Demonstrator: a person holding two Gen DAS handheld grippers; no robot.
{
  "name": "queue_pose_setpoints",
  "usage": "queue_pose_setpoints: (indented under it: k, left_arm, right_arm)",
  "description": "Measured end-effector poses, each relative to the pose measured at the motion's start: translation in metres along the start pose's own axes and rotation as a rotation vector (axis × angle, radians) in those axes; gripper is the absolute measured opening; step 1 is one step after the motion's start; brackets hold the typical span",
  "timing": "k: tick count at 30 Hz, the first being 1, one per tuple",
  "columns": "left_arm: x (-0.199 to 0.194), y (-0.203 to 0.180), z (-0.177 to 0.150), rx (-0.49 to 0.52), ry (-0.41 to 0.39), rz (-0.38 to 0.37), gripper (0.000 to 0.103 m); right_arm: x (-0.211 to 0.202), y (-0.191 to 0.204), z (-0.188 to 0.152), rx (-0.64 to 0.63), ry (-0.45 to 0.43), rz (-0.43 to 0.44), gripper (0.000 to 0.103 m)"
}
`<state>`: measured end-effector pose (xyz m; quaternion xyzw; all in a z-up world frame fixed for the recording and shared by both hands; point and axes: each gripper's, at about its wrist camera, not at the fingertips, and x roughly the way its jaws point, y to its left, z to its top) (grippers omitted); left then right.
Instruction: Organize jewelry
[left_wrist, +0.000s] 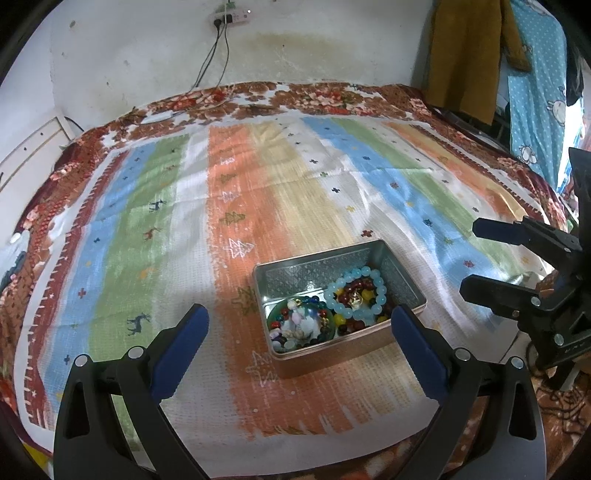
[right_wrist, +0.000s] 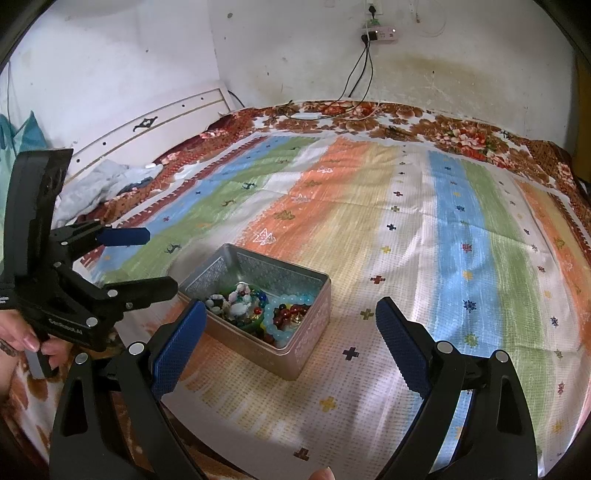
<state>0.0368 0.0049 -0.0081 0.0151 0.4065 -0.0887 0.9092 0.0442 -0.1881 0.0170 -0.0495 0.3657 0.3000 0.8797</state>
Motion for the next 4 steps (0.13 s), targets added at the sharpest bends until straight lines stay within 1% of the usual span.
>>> queue_pose_setpoints:
  k: [4]
  left_arm:
    - [-0.0008, -0.002, -0.0004, 0.006, -0.009, 0.001, 0.097]
  right_arm:
    - [0.0003, 0.0002, -0.0003, -0.003, 0.001, 0.001, 0.093]
